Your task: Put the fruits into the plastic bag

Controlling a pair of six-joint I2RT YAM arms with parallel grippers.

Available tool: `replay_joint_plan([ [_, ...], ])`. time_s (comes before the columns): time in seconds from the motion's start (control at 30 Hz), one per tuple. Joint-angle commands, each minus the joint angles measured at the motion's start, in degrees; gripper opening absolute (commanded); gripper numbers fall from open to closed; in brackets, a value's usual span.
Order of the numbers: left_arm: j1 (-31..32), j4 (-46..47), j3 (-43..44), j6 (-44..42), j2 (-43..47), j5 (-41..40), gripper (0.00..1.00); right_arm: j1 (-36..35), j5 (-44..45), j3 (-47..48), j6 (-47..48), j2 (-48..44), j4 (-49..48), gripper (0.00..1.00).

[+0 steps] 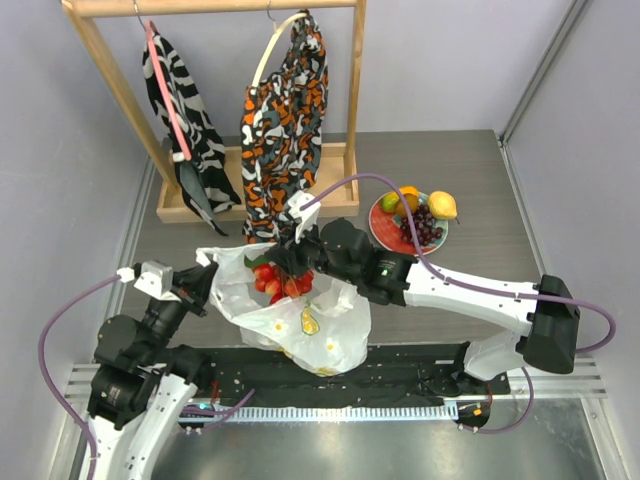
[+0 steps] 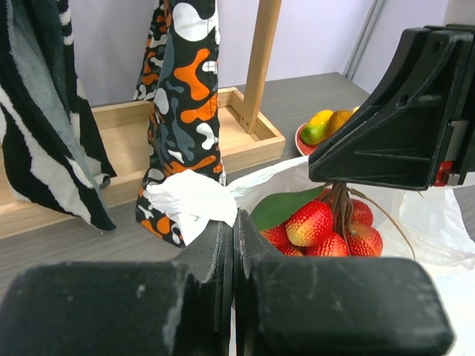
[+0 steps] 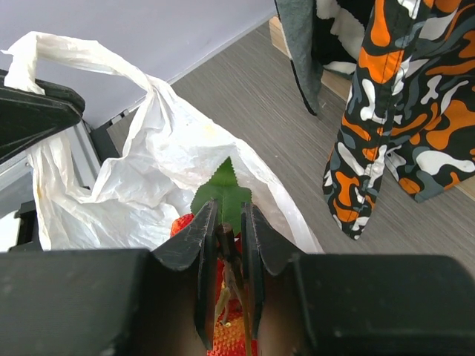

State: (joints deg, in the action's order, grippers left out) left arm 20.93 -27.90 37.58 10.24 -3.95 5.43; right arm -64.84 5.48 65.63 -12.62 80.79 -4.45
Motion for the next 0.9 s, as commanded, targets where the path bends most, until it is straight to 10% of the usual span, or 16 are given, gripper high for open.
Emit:
replay_joint_plan([
  [0.0, 0.0, 4.6, 1.4, 0.3, -3.3, -0.3, 0.0, -0.6, 3.1, -0.1, -1.4, -0.9, -0.9, 0.01],
  [0.53, 0.0, 9.7, 3.8, -1.1, -9.6, 0.9, 0.0, 0.4, 31.6, 10.8, -1.7, 12.8, 7.6, 0.01],
  [0.87, 0.0, 15.7, 6.3, -3.5, -16.3, 0.6, 0.0, 1.9, 29.9, 10.4, -5.6, 12.5, 8.4, 0.01],
])
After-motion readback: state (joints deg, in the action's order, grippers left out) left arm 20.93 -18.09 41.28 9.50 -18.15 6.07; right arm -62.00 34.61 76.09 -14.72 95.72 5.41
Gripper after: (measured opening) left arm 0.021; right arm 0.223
